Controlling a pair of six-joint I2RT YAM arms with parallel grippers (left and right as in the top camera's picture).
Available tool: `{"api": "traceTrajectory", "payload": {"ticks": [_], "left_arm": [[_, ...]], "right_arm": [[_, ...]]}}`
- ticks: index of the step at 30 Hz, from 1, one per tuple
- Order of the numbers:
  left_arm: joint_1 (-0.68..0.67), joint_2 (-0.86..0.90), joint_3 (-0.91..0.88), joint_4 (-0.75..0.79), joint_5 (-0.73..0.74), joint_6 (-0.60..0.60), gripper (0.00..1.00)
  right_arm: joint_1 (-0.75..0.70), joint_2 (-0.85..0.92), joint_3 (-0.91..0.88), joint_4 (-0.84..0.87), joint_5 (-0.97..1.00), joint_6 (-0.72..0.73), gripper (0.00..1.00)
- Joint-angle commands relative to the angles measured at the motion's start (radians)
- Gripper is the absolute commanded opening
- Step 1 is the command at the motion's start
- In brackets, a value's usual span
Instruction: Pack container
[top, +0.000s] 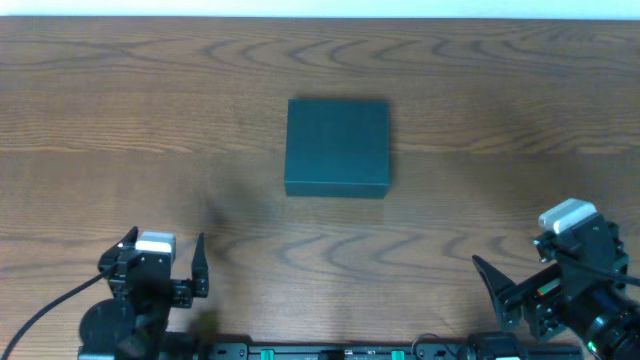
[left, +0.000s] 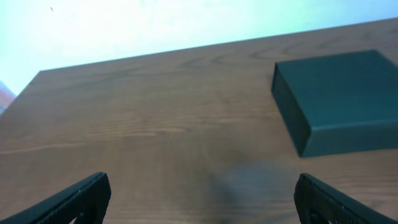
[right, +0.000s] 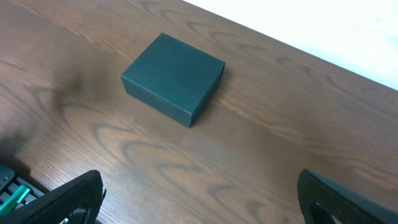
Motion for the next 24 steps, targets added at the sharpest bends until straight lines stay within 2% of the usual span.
{"api": "traceTrajectory", "payload": {"ticks": [1, 5, 24], "left_arm": [[0.011, -0.053, -0.091, 0.061, -0.024, -0.014, 0.95], [0.022, -0.106, -0.192, 0.128, -0.028, -0.039, 0.95], [0.021, -0.109, -0.401, 0.286, -0.032, -0.098, 0.95]], "right_arm": [[0.01, -0.002, 0.0, -0.002, 0.003, 0.011, 0.99], [0.01, -0.002, 0.0, -0.002, 0.003, 0.011, 0.99], [0.01, -0.002, 0.0, -0.002, 0.003, 0.011, 0.99]]}}
